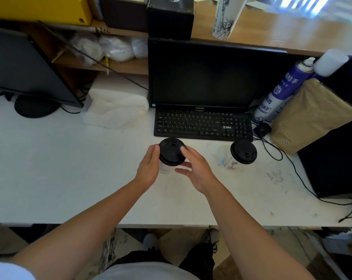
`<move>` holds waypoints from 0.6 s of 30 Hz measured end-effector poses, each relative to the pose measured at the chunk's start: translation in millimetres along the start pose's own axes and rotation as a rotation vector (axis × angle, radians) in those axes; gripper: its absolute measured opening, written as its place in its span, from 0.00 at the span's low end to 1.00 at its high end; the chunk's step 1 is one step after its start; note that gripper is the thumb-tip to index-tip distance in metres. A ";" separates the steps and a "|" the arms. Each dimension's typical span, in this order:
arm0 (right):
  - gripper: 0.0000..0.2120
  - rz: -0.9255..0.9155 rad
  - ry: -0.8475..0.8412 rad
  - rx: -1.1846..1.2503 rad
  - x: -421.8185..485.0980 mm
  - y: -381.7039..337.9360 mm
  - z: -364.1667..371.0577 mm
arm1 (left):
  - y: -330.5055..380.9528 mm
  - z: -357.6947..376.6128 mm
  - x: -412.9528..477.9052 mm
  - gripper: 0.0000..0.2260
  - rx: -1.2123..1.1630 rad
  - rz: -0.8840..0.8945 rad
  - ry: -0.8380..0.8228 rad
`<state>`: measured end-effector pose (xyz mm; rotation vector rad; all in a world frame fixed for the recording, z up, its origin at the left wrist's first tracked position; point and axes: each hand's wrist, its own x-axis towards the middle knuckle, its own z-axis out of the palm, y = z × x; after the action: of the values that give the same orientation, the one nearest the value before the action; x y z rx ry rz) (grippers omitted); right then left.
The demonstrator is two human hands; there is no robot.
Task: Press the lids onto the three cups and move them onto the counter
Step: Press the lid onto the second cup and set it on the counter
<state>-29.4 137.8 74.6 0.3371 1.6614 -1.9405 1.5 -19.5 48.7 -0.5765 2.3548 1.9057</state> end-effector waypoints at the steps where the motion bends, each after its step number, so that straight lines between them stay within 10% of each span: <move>1: 0.17 -0.041 -0.030 -0.019 -1.9 -3.5 0.3 | 4.9 -0.6 1.3 0.17 0.048 0.062 0.018; 7: 0.35 -0.179 -0.023 -0.113 -6.5 -21.2 3.2 | 39.4 -1.0 10.5 0.21 0.094 0.160 0.005; 18: 0.25 -0.210 0.087 -0.050 -4.7 -22.9 -11.4 | 38.8 -13.0 7.9 0.09 -0.043 0.192 -0.178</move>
<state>-40.2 151.7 93.7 0.2393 1.8629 -2.0564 -15.9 -27.4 85.7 -0.1784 2.3348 1.9936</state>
